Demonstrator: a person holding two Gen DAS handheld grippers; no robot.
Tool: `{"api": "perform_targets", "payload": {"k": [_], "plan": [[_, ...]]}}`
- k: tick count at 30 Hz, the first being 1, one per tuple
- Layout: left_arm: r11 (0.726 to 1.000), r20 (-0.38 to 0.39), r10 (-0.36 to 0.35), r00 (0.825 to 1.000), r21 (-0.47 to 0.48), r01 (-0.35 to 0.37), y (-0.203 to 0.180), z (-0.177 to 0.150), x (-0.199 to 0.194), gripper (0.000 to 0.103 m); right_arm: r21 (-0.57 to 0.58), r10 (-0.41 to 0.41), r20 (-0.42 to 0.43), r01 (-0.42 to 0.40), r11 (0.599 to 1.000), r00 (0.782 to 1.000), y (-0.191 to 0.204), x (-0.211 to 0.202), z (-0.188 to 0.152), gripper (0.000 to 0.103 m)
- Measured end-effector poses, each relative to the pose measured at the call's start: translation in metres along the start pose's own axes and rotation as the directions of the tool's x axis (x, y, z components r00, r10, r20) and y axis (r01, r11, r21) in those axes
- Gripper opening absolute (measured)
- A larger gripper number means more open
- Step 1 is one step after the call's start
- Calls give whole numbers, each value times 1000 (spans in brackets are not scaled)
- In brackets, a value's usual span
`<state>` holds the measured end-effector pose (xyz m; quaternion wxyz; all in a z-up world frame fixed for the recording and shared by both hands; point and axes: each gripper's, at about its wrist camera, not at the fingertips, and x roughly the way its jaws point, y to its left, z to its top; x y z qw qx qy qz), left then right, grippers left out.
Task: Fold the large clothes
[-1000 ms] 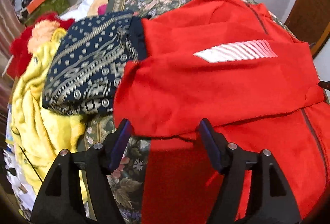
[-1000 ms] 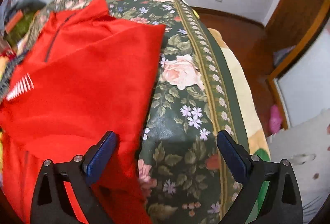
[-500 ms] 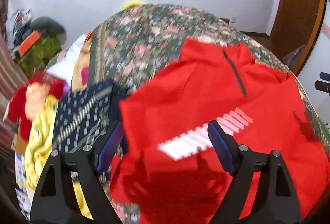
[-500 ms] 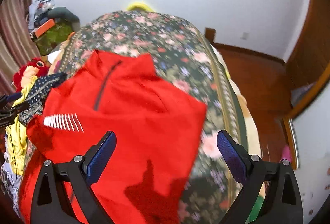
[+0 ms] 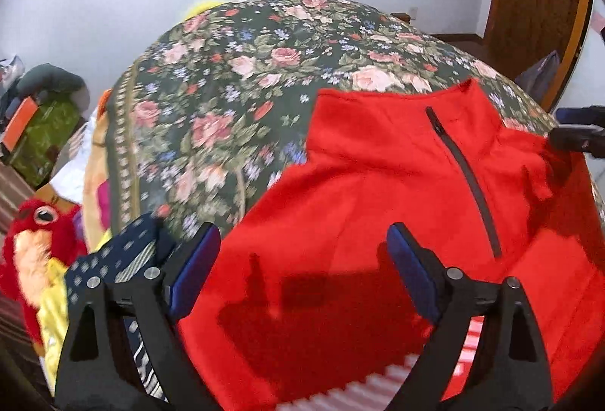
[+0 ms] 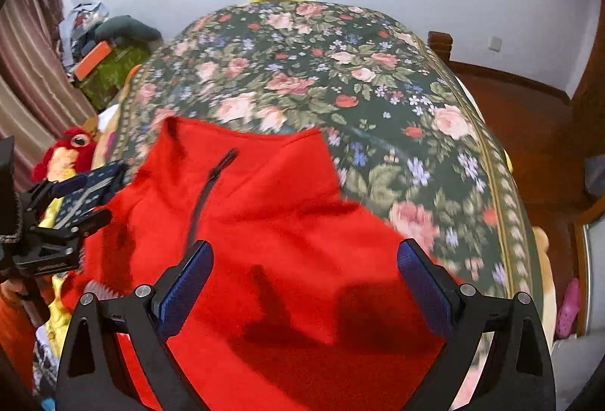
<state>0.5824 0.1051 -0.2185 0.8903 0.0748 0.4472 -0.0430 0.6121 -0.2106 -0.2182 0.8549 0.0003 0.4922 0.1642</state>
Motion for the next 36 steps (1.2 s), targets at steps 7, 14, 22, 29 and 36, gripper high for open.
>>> {"api": "perform_targets", "payload": {"k": [7,14,22,29,36], "plan": [[995,23,-88,996,-45,89,1,34,44,90,127,126,-53,-118,985,991,-17,66,32,83],[958,14,-213,977,-194,212,13,47,81,48,122,153,-38,-148,982,987,-7,89,41,44],[980,54,-124,991,-151,130,0,40,50,9,50,136,30,-137,989,990,15,54,31,14],[988,146,-120,982,-81,133,-7,20,-35,8,-3,160,118,-161,987,980,34,-20,5,14],[991,220,-135,966,27,132,-35,-24,-118,8,-54,163,150,-156,986,975,55,-86,-52,14]]}}
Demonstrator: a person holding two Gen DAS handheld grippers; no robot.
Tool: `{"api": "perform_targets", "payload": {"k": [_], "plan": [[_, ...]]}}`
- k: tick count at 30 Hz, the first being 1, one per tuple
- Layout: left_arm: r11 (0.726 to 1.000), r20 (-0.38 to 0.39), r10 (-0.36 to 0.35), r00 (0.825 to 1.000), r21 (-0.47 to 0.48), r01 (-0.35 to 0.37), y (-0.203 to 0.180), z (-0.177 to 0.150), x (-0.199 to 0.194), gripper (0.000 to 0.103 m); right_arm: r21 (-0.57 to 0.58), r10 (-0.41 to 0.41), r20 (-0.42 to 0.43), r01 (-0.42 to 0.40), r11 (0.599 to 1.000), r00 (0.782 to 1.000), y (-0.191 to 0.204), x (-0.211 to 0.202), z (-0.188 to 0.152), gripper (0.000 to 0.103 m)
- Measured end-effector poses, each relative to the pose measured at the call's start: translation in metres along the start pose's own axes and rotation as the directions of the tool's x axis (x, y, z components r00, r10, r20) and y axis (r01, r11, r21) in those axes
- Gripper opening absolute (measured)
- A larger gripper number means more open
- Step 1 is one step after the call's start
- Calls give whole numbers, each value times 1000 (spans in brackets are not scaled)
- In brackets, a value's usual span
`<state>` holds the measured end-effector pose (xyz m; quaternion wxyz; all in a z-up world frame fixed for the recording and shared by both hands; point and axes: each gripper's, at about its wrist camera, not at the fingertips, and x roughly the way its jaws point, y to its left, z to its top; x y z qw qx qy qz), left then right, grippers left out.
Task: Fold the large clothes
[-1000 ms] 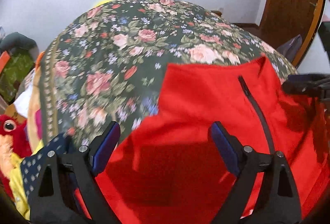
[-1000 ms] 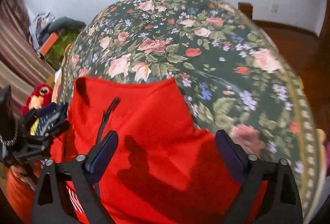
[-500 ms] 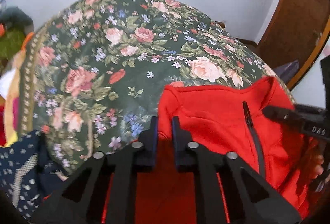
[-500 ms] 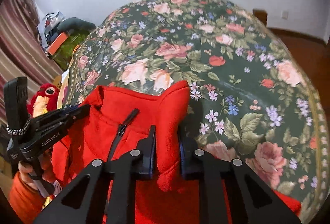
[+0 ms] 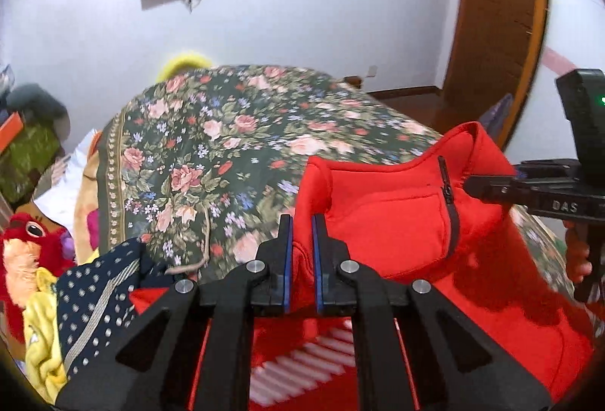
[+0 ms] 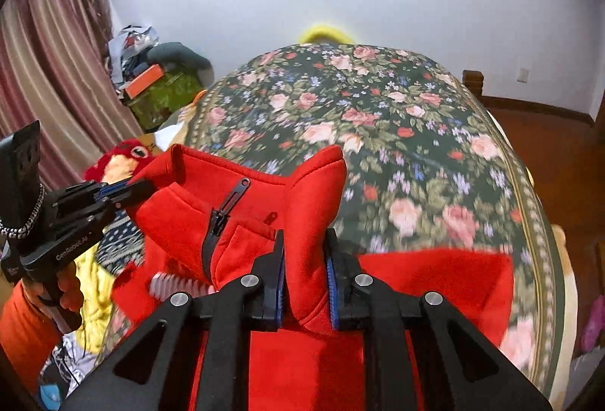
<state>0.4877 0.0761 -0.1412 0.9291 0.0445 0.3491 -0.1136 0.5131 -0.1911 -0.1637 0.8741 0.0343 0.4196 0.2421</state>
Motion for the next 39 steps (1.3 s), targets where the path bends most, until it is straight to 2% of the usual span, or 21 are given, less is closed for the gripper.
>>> {"api": "perform_targets", "payload": {"k": [5,11,18,20,22,24,26,29,32,38,39], "plan": [[999,-44,-18,999,28,20,-24,-36,-27,8,-12,-12,-31,11,1000,999,16,-28,-47,14],[999,-123,-46,991,19,48,-41,-86,-34,10,-72,-55,-93,48,996,994,33,-39,-102,14],[999,-234,-44,971,2,45,-51,-139,-31,12,-94,-100,-166,85,992,981,34,-40,-141,16],[999,-263,-43,964,3,45,-53,-150,-31,19,-110,-118,-209,96,989,971,36,-41,-149,18],[999,-290,-30,957,4,32,-52,-161,-32,32,-119,-147,-246,120,986,958,34,-43,-155,29],[1000,-303,-14,953,-2,14,-51,-169,-35,40,-127,-179,-267,149,981,947,32,-49,-161,36],[1000,-308,-12,951,-9,10,-49,-177,-39,43,-124,-179,-272,150,981,946,29,-58,-165,36],[1000,-308,-7,951,-2,7,-46,-188,-54,46,-96,-159,-267,138,986,951,21,-79,-169,36],[1000,-282,5,959,2,-4,-39,-190,-74,55,-76,-156,-236,142,987,959,15,-101,-167,36],[993,-181,90,979,-52,-101,-10,-158,-106,70,-22,-149,-149,147,989,977,13,-123,-140,38],[991,-165,104,981,-66,-117,-5,-151,-106,75,-17,-146,-142,145,989,979,14,-122,-136,45]]}}
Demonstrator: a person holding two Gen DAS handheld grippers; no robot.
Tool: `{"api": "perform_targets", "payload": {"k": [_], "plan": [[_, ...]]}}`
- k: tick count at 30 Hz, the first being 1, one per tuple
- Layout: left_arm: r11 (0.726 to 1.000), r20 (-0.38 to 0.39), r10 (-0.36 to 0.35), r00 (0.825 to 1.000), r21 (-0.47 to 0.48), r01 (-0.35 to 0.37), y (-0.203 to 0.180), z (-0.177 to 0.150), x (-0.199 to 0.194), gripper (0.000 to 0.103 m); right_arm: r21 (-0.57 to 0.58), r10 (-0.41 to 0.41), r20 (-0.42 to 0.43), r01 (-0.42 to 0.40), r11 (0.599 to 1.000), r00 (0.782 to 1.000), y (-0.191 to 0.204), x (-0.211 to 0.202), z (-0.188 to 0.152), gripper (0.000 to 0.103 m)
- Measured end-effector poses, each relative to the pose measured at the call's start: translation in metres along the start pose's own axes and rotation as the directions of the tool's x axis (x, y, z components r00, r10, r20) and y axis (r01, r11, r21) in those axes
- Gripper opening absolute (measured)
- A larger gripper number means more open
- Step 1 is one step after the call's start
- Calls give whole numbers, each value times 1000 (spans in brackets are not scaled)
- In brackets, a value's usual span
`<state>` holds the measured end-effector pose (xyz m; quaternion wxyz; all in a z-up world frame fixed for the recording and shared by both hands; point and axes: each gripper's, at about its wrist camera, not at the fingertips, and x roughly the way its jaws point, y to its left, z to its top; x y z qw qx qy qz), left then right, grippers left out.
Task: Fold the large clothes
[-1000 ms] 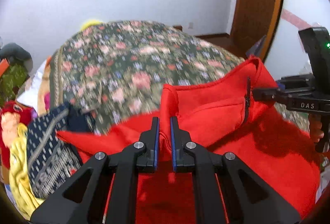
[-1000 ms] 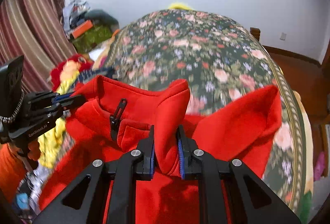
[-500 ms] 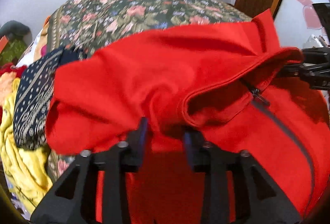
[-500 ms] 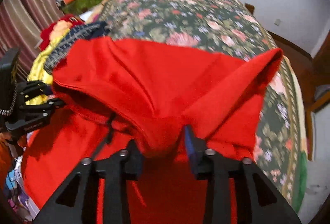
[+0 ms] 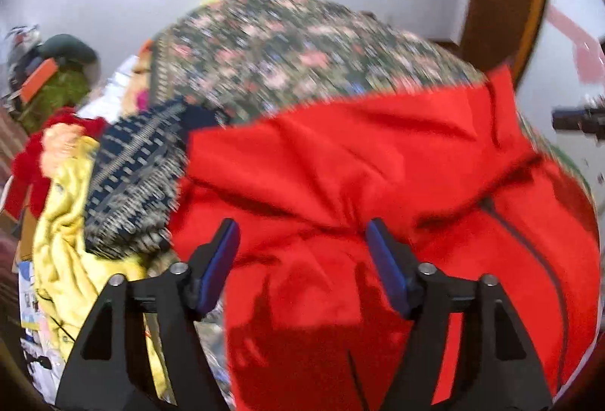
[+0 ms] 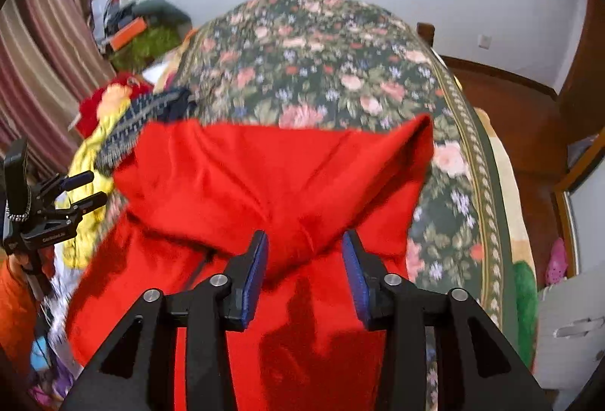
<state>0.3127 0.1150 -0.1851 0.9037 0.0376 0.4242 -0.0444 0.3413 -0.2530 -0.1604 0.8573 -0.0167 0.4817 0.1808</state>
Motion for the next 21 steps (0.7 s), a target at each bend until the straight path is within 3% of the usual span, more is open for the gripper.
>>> {"api": "perform_targets", "payload": {"k": [1,3,4,7,9,11,13,15,18,21], "plan": [[1000,12,11,1000,-15,-10,4,6,0,80,5,1,8,-1,1000,1000,1,2,4,61],[999,23,25,999,-41,-24,6,20,7,83,23,-9,40,8,1000,999,6,12,13,78],[999,23,20,1000,-47,-19,4,25,13,84,28,-10,47,8,1000,999,7,17,17,80],[999,-19,-15,1000,-46,14,-8,33,40,85,23,-20,-5,20,1000,1000,11,46,27,81],[1000,-64,-21,998,-16,20,-21,33,61,85,9,-91,-42,92,996,995,10,70,32,81],[1000,-105,-5,995,20,7,-32,29,78,85,-15,-190,-64,190,982,980,4,88,35,81],[998,-138,21,990,63,-13,-43,20,94,85,-26,-303,-86,301,953,949,-11,103,36,81],[996,-148,38,988,89,-25,-47,9,102,86,-21,-342,-104,342,940,934,-29,108,34,81],[996,-120,32,992,82,-22,-45,1,99,89,30,-351,-132,358,933,927,-67,105,23,81],[999,-130,11,991,48,-4,-38,-4,101,91,135,-284,-138,302,944,949,-108,94,9,84]]}}
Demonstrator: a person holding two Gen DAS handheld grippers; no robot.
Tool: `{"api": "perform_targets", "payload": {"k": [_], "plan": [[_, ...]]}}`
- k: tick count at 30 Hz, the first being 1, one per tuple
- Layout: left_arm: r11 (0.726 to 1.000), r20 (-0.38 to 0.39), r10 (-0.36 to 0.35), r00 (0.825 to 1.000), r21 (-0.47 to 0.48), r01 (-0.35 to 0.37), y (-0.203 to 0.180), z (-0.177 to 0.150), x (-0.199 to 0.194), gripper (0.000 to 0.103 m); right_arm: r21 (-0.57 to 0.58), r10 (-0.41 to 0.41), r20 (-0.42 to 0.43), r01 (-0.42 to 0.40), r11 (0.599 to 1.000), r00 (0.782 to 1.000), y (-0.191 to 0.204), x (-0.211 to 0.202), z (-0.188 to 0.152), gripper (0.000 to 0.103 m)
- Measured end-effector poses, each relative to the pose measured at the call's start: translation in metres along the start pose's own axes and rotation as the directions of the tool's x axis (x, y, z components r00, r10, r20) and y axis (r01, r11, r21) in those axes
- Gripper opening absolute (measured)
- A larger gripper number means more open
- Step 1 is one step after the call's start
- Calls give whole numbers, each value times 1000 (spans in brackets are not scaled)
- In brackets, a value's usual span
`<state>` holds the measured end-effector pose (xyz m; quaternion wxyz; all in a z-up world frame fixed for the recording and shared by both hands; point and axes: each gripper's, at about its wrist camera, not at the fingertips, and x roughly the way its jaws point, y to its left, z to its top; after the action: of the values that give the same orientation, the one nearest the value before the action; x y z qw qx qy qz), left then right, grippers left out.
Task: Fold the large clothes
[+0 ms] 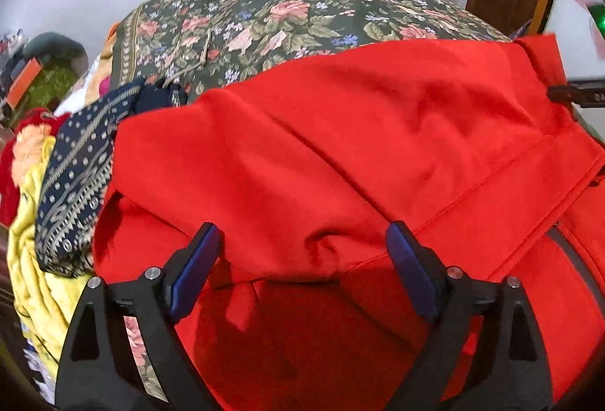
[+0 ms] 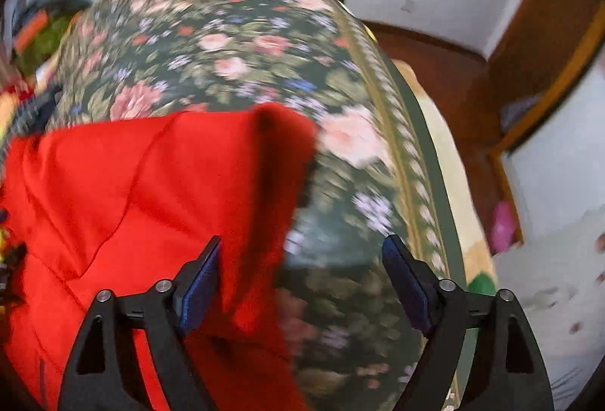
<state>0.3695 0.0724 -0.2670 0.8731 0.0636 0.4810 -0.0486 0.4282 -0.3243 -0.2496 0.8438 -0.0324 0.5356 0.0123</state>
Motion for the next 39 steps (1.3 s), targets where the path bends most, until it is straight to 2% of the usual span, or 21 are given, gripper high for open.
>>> {"api": "perform_targets", "payload": {"k": [2,4,7,9,13,16,20,23,26,27,29,30,31,34,36,39], "plan": [[1000,-5,-11,1000,-27,11,2,-1,2,92,87,39,-4,-39,995,999,-28,-2,-6,86],[998,-7,-23,1000,-58,22,5,-4,4,93,127,39,-11,-37,991,999,-43,-2,-11,86],[996,-14,-23,1000,-81,22,6,-5,2,93,137,-80,-48,86,987,996,-58,-2,-20,86],[997,-17,-17,1000,-80,15,6,-6,-1,93,124,-65,-48,70,990,997,-61,-6,-24,86],[998,5,-8,1000,-67,8,15,-13,-25,92,125,32,7,-33,992,999,-55,-30,-27,86],[994,45,24,999,-106,-19,36,-20,-49,92,140,167,50,-173,975,985,-44,-47,-24,86],[975,77,31,997,-221,-13,79,-31,-71,93,149,303,69,-311,939,950,-24,-54,-17,86],[948,57,-10,998,-317,27,110,-44,-67,95,147,337,59,-342,928,940,-9,-47,-14,86],[902,19,-93,995,-421,93,132,-59,-47,95,175,357,16,-354,919,934,-1,-27,-12,86],[874,14,-155,988,-464,144,139,-65,-36,95,195,371,-1,-363,911,929,-1,-18,-11,86],[817,21,-253,967,-531,226,145,-75,-19,95,228,402,-25,-386,894,916,-2,-5,-13,86],[797,25,-281,959,-551,247,146,-78,-14,95,242,420,-34,-400,884,907,-3,1,-13,86],[757,40,-332,942,-585,292,149,-81,-4,95,255,436,-40,-413,874,899,-4,7,-12,86],[678,90,-427,900,-626,385,151,-80,14,95,271,475,-39,-448,852,879,-6,18,-7,86],[648,115,-462,879,-634,423,153,-73,24,95,259,486,-40,-461,849,873,-2,21,-2,86],[622,141,-483,864,-639,452,155,-60,39,95,227,490,-48,-469,854,870,8,28,5,84]]}}
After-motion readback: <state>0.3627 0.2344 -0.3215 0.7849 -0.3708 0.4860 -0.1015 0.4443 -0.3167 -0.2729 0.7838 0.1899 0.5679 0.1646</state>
